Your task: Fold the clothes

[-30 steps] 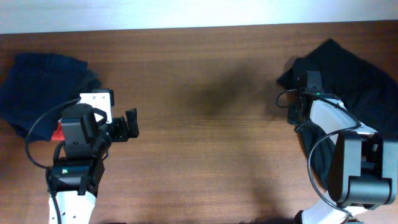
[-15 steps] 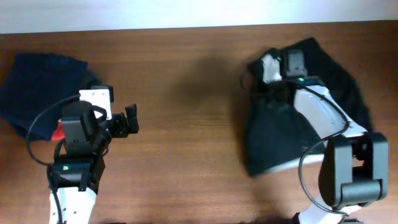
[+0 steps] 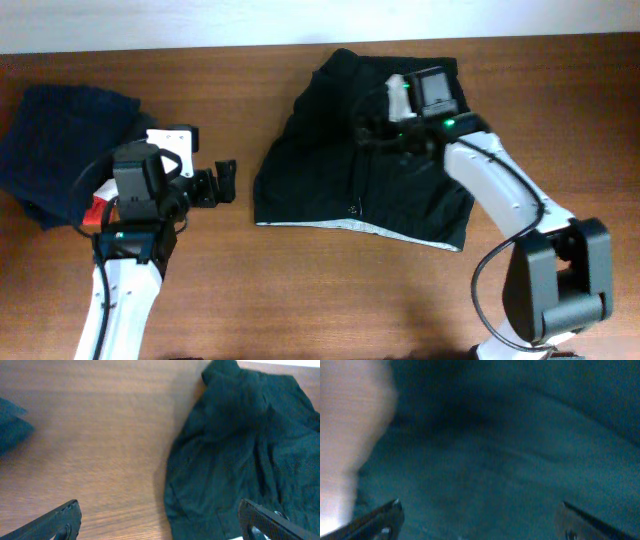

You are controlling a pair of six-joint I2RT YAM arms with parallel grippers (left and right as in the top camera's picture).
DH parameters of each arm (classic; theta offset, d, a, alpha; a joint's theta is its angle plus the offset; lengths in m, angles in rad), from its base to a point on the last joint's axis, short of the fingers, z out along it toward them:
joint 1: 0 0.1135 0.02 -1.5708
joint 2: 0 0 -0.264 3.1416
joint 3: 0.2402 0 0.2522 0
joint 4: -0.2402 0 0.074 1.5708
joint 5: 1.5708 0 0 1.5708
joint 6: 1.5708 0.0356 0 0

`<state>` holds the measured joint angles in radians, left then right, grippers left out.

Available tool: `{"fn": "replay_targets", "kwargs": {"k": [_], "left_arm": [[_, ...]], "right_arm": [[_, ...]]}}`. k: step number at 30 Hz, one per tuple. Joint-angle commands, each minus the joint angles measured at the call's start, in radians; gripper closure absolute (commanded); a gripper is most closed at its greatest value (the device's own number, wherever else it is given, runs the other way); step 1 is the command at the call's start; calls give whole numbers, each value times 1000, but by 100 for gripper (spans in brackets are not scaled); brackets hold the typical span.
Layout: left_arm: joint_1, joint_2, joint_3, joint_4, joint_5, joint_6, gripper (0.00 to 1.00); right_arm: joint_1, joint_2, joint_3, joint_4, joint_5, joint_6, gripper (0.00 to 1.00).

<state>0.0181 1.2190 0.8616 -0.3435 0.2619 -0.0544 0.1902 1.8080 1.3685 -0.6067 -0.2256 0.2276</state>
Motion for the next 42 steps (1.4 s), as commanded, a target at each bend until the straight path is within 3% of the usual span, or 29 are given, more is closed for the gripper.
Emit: {"fn": "replay_targets", "kwargs": {"k": [1,5,8,12,16,18,21,22,25,29,30,36,42], "left_arm": [[-6,77,14,-1,111,-54,1],[-49,169,14,-1,132,-54,1],[-100,244,14,-1,125,-53,1],[-158,359,14,-8,14,-54,1],[-175,416,14,-5,6,-54,3],[-182,435,14,-5,6,-53,16],[-184,481,13,-5,0,-54,22],[-184,501,13,-5,0,-54,28],[-188,530,13,-5,7,-54,51],[-194,535,14,8,8,-54,100],[-194,535,13,22,7,-54,100],[-165,535,88,50,-64,-53,100],[-23,535,358,-11,-132,-53,100]], "right_arm": [[-155,-59,5,-146,266,-10,1],[-299,-54,5,-289,237,-13,0],[-336,-51,3,-340,234,-14,18],[-334,-50,-40,-356,235,-33,21],[-335,-50,-103,-348,237,-32,28],[-335,-50,-126,-343,237,-32,28],[-333,-50,-173,-319,179,-32,29],[-333,-50,-187,-314,169,-32,33],[-333,-50,-215,-312,169,-32,52],[-333,-50,-264,-300,130,-33,88],[-333,-50,-279,-299,113,-33,96],[-319,-50,-319,-367,-102,-48,96],[-185,-50,-319,-471,-223,-8,96]]}}
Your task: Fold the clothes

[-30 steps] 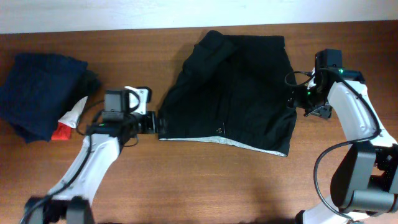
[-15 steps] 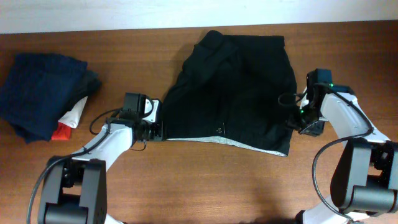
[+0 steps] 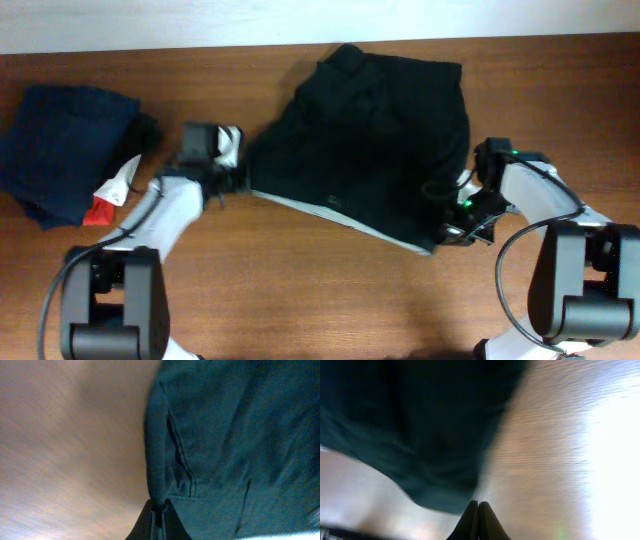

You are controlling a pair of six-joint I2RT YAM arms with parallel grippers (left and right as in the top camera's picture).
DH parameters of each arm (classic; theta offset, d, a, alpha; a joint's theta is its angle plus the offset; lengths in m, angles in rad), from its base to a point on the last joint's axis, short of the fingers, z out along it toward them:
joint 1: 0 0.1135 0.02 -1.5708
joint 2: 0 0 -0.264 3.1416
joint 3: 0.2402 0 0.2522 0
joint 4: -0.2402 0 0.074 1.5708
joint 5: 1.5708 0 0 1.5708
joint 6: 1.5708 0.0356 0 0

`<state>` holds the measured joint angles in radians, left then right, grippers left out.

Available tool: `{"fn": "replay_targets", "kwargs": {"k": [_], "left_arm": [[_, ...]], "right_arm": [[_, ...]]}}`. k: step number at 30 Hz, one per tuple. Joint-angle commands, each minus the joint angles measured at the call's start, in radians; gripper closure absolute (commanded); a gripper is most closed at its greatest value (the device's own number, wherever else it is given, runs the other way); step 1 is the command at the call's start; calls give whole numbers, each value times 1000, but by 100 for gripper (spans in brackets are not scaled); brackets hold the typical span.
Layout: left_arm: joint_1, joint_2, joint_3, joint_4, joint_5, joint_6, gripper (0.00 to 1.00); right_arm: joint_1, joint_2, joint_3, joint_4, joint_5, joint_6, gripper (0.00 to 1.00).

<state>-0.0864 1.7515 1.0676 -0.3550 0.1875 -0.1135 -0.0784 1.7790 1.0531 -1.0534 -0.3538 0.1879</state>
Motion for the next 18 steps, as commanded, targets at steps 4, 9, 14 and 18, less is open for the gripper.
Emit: {"fn": "replay_targets", "kwargs": {"k": [4,9,14,18], "left_arm": [[146,2,311,2,-54,6,99],[135,3,369,-113,24,5,1],[87,3,369,-410,34,5,1],[-4,3,353,-573,34,5,1]], "right_arm": [[185,-23,-4,-15,-97,120,96],[240,-28,45,18,-24,113,71],[167,-28,206,60,34,31,1],[97,-28,301,296,60,26,1]]}}
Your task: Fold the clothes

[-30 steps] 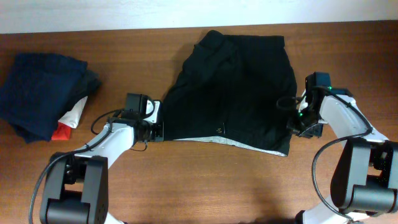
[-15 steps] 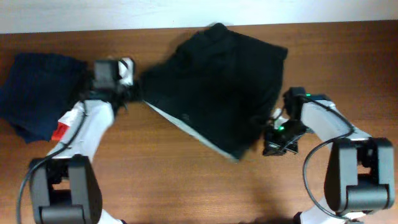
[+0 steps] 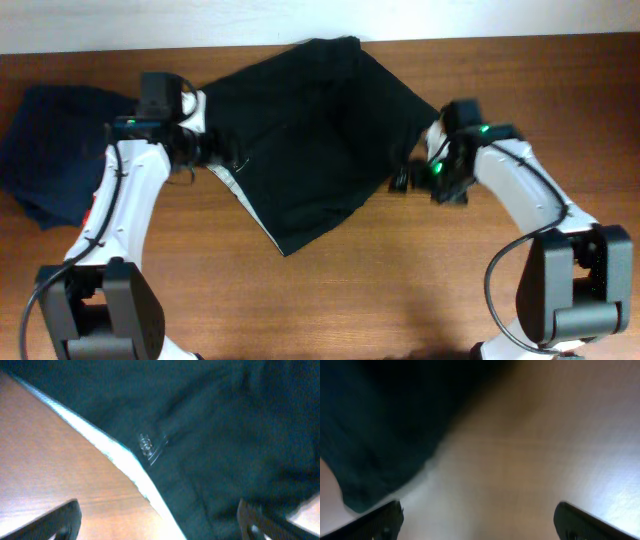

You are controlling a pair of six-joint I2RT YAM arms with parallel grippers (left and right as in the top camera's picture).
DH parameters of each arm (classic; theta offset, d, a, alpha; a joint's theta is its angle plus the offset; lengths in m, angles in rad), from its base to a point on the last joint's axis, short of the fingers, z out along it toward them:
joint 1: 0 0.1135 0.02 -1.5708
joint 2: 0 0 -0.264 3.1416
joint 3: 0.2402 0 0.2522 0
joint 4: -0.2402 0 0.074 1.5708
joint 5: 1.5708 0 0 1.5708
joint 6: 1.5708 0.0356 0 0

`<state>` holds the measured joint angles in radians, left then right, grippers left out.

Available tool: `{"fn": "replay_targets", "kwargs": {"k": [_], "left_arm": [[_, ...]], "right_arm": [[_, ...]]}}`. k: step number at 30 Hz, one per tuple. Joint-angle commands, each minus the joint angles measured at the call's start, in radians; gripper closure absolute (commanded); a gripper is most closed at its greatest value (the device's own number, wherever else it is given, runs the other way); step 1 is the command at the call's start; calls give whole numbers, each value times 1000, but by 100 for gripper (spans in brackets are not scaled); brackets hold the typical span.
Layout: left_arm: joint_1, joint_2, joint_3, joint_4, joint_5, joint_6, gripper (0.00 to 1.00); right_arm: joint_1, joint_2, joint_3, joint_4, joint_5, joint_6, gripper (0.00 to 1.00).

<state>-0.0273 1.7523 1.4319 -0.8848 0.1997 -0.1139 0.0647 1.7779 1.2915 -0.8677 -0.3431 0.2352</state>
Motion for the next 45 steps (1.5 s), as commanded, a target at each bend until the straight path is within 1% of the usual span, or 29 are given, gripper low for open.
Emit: {"fn": "replay_targets", "kwargs": {"k": [1,3,4,9,17,21,24,25,26,27,28,30,31,33,36,38,40,43,45], "left_arm": [[-93,2,-26,-48,21,6,1],[-139,3,-57,-43,21,6,1],[-158,5,-72,-39,21,6,1],[-235,6,-172,-9,21,2,1],[-311,6,-205,-11,21,2,1],[-338,6,-205,-10,21,2,1],[-348,6,-205,-7,21,2,1],[-348,6,-205,-7,21,2,1],[-348,6,-205,-6,21,2,1],[-348,6,-205,-6,21,2,1],[-348,6,-205,-7,21,2,1],[-348,6,-205,-6,21,2,1],[-348,6,-205,-6,21,2,1],[-348,6,-205,-1,21,2,1],[-348,6,-205,31,21,2,1],[-348,6,-205,60,22,2,1],[-348,6,-205,61,22,0,1],[-348,6,-205,31,50,-29,1],[-348,6,-205,0,137,-29,1]], "right_arm": [[-57,-24,62,179,50,-21,2],[-66,-6,60,270,49,-21,5],[-66,5,60,297,50,-21,9],[-67,115,60,409,98,-21,11],[-67,297,60,608,106,-19,16],[-67,363,60,668,116,20,23],[-66,394,60,713,120,36,32],[-66,402,60,731,120,37,54],[-66,402,60,741,130,37,84],[-66,402,60,739,177,37,96],[-67,399,62,729,214,36,96],[-81,384,77,676,271,35,96],[-96,365,95,618,304,35,96],[-133,314,149,449,373,34,96],[-197,223,234,129,484,35,96],[-244,170,241,-62,491,35,96],[-267,162,241,-206,490,37,96],[-284,162,226,-362,491,62,96],[-288,162,225,-425,490,62,96]]}}
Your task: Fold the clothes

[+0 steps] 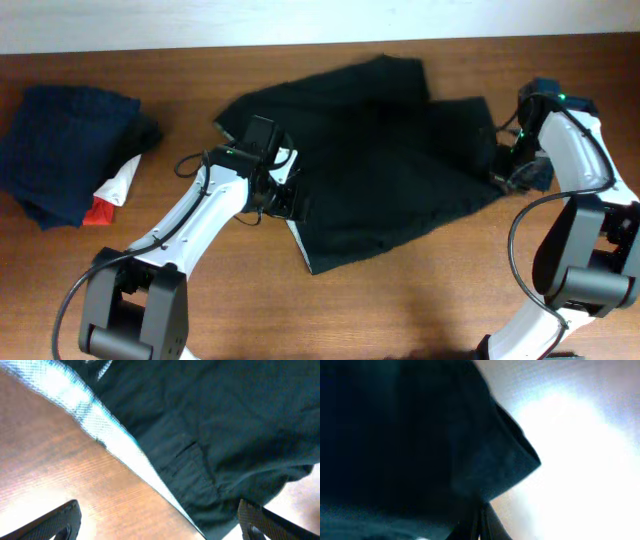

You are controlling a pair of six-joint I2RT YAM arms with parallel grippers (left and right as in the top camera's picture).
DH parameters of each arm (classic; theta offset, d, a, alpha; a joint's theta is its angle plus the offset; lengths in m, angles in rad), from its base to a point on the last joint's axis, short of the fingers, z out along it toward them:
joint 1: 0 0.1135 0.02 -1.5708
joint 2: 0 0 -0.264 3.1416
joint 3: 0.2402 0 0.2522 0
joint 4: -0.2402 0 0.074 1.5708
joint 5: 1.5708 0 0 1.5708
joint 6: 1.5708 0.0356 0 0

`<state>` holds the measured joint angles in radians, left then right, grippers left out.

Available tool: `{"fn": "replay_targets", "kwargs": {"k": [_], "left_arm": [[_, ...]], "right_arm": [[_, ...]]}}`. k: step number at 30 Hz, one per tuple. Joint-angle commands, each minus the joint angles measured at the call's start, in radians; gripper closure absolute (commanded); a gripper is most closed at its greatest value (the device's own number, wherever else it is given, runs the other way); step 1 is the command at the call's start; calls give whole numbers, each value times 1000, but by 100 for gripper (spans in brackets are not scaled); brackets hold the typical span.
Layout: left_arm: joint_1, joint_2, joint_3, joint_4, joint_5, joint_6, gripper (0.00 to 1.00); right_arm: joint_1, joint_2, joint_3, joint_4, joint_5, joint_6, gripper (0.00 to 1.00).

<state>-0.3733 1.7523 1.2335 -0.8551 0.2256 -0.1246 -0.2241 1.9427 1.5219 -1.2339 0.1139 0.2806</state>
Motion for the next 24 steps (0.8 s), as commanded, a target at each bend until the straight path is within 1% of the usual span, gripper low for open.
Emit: {"fn": "replay_targets", "kwargs": {"k": [1,2,3,4,6,9,15,16,18,21,22,23,24], "left_arm": [[-2,6,-6,-49,153,-18,1],[-4,6,-6,-87,206,-18,1],[-5,6,-6,-109,208,-18,1],[-5,6,-6,-116,199,-19,1],[-4,6,-6,-79,166,-30,1],[-4,16,-6,-35,58,-132,1],[-5,119,-6,-46,63,-133,1],[-5,148,-6,-44,75,-134,2],[-5,178,-6,-35,93,-133,19],[-5,200,-6,-34,97,-133,32],[-4,202,-6,-35,97,-133,49],[-4,202,-6,-34,96,-133,59],[-4,202,-6,-31,95,-133,71]], "right_arm": [[1,-3,-5,-69,33,16,96],[1,-5,-5,-78,32,16,96],[2,-5,-5,-85,33,15,96],[2,-5,-5,-91,33,15,96],[2,-5,-5,-95,33,12,96],[2,-5,-5,-110,33,12,96],[2,-5,-5,-117,31,12,96],[2,-5,-5,-117,29,12,96],[2,-5,-5,-117,29,12,96],[2,-5,-5,-117,29,13,96],[2,-5,-5,-117,29,13,96],[2,-5,-5,-117,29,13,96],[2,-5,-5,-117,29,13,96]]}}
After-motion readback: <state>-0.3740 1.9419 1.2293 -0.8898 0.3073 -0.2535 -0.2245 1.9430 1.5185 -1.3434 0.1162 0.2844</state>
